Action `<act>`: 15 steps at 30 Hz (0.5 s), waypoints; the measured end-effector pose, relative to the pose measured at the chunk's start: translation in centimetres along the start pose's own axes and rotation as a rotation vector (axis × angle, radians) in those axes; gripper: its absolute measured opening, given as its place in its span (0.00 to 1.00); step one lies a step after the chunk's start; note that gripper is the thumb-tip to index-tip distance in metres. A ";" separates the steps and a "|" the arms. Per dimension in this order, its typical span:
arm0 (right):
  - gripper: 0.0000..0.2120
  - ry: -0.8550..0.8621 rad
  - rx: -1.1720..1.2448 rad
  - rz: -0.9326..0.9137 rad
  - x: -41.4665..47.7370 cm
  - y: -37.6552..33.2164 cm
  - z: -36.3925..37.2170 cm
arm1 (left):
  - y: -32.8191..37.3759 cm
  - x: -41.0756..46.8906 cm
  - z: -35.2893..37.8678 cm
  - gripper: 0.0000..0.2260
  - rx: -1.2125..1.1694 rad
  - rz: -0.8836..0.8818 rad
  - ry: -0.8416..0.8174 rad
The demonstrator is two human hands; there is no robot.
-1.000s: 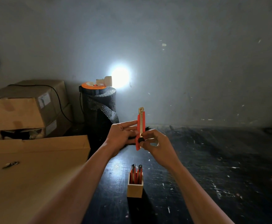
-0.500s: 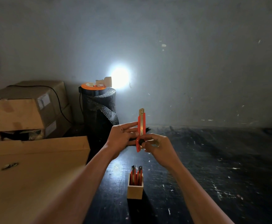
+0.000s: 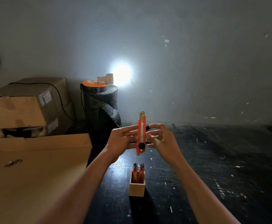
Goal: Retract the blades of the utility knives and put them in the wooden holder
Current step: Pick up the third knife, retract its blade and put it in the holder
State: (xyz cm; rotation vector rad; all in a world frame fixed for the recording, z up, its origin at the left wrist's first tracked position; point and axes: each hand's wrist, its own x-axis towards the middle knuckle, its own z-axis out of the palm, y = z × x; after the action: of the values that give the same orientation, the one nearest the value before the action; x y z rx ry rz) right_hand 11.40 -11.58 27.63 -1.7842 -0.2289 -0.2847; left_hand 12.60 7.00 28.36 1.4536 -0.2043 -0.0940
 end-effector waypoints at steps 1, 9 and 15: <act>0.13 -0.002 -0.013 0.005 0.4 0.0 -0.1 | -0.3 -0.1 0.0 0.20 0.007 -0.002 -0.012; 0.14 0.003 -0.027 0.015 2.6 0.9 0.4 | -2.4 -0.3 -0.1 0.19 0.039 -0.022 -0.009; 0.10 -0.026 0.054 0.077 2.8 3.0 1.0 | -4.9 0.7 -0.7 0.16 -0.015 -0.094 0.054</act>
State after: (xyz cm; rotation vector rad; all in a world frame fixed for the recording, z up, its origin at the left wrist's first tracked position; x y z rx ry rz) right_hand 15.06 -11.25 25.54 -1.7392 -0.1840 -0.1990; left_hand 13.69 6.95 23.53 1.4485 -0.0915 -0.1325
